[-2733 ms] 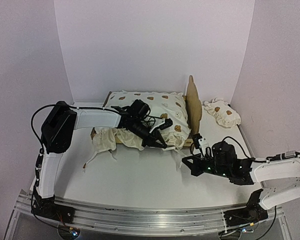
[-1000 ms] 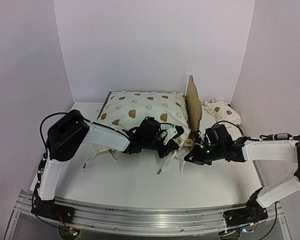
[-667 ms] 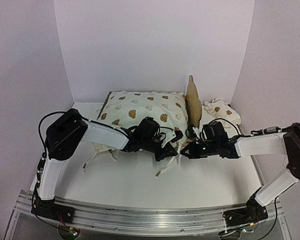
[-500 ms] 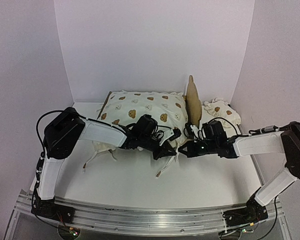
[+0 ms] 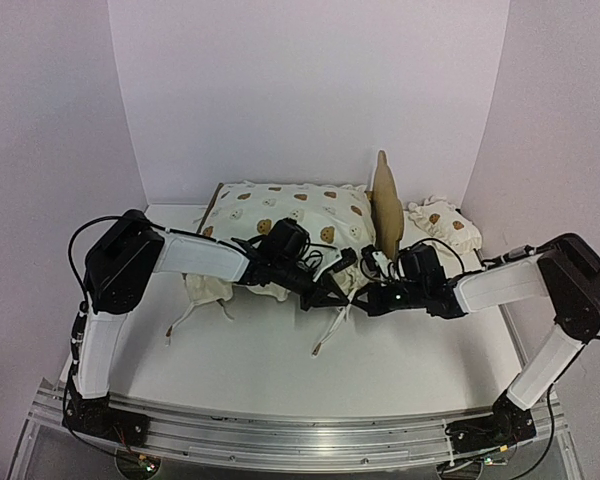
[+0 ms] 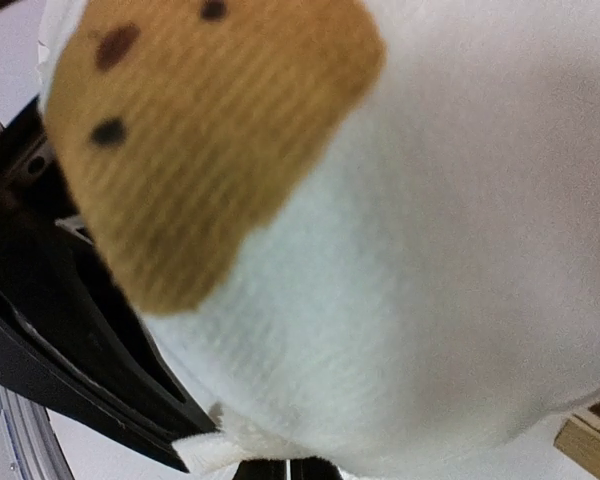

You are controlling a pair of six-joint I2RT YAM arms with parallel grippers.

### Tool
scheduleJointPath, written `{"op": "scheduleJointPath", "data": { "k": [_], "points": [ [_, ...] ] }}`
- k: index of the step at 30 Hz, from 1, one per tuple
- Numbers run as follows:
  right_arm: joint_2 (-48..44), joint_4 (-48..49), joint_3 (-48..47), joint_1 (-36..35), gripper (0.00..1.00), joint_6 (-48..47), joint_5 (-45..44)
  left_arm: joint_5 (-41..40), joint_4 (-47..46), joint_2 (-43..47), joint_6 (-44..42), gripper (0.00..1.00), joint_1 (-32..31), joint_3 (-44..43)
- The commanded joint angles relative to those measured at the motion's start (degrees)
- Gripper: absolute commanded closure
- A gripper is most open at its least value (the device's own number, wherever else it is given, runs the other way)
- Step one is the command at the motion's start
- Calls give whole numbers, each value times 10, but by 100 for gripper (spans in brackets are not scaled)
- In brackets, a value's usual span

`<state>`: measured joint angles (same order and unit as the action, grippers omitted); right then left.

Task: Set up the pet bed

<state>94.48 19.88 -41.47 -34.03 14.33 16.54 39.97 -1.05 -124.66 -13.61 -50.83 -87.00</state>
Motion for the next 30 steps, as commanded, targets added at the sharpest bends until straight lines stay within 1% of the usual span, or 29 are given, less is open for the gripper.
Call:
{"op": "scheduleJointPath", "data": {
  "k": [1,5,6,7,11,13,15,18,19,20,22,24,26,27,30],
  "points": [
    [25,115,-15,12,100,41,15,17,30,31,-14,100,4,-23],
    [71,167,-27,14,100,92,44,23,34,35,-25,100,8,-24],
    [81,183,-26,14,100,100,47,25,41,35,-35,99,9,-27],
    [86,196,-24,14,100,108,46,26,54,36,-44,96,10,-30],
    [95,205,-29,14,100,109,54,28,114,41,-87,80,23,-43],
    [98,206,-33,15,100,107,65,34,161,47,-125,69,30,-52],
    [101,206,-34,15,100,107,77,50,222,53,-184,59,36,-68],
    [103,206,-34,15,100,108,88,71,311,58,-293,48,42,-98],
    [105,206,-34,15,100,108,89,73,335,57,-320,42,44,-107],
    [106,206,-35,15,100,109,90,71,357,57,-342,40,46,-115],
    [107,206,-36,15,100,108,88,67,370,53,-353,39,53,-130],
    [109,206,-37,15,100,107,85,64,355,49,-336,47,62,-140],
    [111,206,-38,15,100,107,79,44,309,44,-291,62,65,-142],
    [111,206,-39,15,100,107,76,34,293,40,-277,67,65,-144],
    [110,206,-40,15,100,106,68,3,250,27,-248,74,65,-143]
  ]
}}
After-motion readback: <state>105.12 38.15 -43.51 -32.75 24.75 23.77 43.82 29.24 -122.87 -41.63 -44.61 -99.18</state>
